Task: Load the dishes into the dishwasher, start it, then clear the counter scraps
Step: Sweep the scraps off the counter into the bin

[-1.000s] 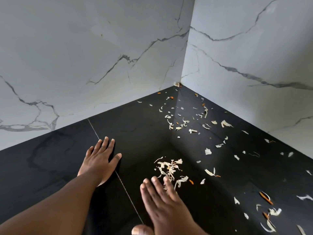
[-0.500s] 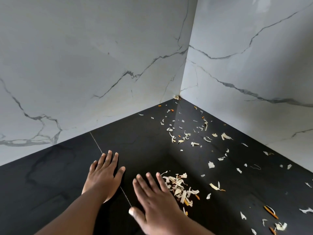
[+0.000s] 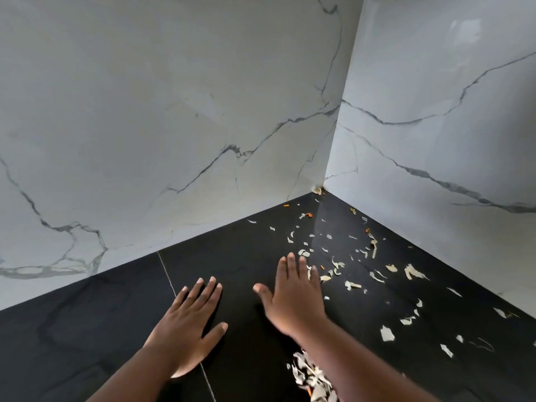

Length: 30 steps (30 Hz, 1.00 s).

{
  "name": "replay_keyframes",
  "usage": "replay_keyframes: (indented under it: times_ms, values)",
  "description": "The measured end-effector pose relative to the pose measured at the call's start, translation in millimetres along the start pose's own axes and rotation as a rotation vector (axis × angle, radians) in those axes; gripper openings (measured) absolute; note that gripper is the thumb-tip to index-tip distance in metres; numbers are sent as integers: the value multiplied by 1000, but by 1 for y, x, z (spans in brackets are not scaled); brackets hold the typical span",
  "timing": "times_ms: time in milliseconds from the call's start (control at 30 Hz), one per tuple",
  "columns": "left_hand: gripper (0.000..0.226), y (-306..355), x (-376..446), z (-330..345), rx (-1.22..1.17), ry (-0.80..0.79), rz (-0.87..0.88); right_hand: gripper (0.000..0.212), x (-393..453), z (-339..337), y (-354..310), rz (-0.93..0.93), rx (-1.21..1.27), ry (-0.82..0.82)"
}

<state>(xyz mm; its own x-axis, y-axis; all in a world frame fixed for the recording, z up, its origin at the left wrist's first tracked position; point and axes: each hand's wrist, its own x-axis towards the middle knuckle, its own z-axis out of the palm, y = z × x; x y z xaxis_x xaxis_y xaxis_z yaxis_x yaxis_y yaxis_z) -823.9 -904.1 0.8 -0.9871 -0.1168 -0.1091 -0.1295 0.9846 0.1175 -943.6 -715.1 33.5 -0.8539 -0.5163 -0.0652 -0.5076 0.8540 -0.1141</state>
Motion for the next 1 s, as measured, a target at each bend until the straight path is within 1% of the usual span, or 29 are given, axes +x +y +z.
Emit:
replay_keyframes:
  times_ms: [67,133,233,300,367,467,533,633,700,767,833,900,967,1000]
  values:
    - [101,1,3,-3,-36,14,-43,81,45,-4,13,-59,-93,11]
    - [100,2,5,-7,-72,22,-96,74,85,-6,13,-120,-172,14]
    - [101,2,7,-8,-100,41,-146,72,137,-4,-18,-154,-103,30]
    - [98,1,8,-8,-100,48,-149,78,165,2,-45,-113,-28,12]
    - [93,2,9,-9,-106,51,-150,90,185,7,-59,-43,-66,-1]
    - [85,0,9,-11,-107,53,-137,110,198,14,-54,58,-72,-69]
    - [84,-2,8,-8,-109,54,-132,116,191,12,-45,88,-65,-101]
    - [87,-3,8,-4,-104,57,-138,119,160,1,-31,160,-133,-188]
    - [89,-4,8,-3,-90,44,-136,118,125,-5,-18,202,-161,-237]
    - [91,-4,8,-3,-93,37,-138,115,78,-11,-4,223,-168,-249]
    - [93,-4,8,-3,-98,40,-135,107,32,-20,8,199,-193,-296]
    - [95,-4,8,-4,-108,43,-132,90,4,-30,18,147,-240,-324]
    - [96,-3,8,-5,-106,45,-133,71,8,-44,28,77,-229,-235]
    - [97,-3,8,-5,-104,45,-132,65,21,-50,34,58,-180,-157]
